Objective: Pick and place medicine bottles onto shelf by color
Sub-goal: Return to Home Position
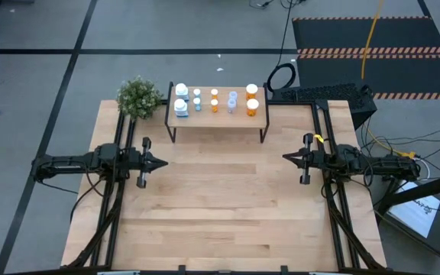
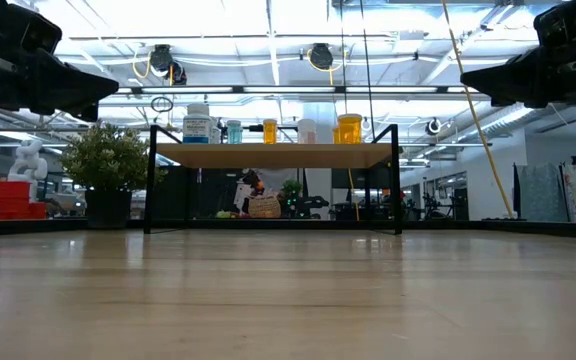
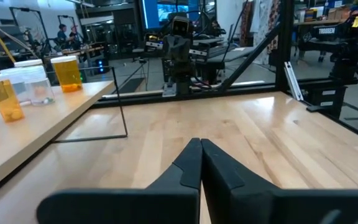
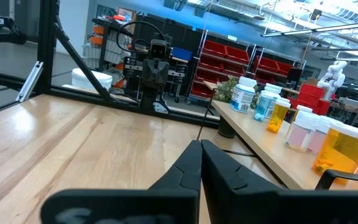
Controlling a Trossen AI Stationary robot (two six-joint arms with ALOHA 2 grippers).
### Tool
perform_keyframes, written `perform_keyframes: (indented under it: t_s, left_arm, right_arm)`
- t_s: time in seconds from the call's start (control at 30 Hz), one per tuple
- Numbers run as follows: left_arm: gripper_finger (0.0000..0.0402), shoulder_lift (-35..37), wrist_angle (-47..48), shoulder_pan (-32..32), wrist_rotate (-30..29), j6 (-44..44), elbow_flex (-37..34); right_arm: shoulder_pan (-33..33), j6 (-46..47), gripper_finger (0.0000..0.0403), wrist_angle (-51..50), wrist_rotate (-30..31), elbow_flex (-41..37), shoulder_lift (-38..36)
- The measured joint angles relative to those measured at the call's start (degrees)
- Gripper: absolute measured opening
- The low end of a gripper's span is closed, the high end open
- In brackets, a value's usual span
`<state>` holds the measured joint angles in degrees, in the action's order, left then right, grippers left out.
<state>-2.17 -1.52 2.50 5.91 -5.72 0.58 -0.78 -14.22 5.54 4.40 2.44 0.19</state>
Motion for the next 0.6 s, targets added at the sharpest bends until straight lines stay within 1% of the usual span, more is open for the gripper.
perform_keyframes:
  t_s: [0.33, 0.6]
  left_arm:
    - [0.0039, 0.00, 0.00, 0.00, 0.02, 0.00, 0.00]
    - [0.0041, 0.00, 0.00, 0.00, 0.02, -0.02, 0.01]
  right_arm:
    - [0.00, 0.00, 0.0000, 0.00, -0.01, 0.00, 0.00]
    - [0.00, 0.01, 0.0000, 0.00, -0.02, 0.00, 0.00]
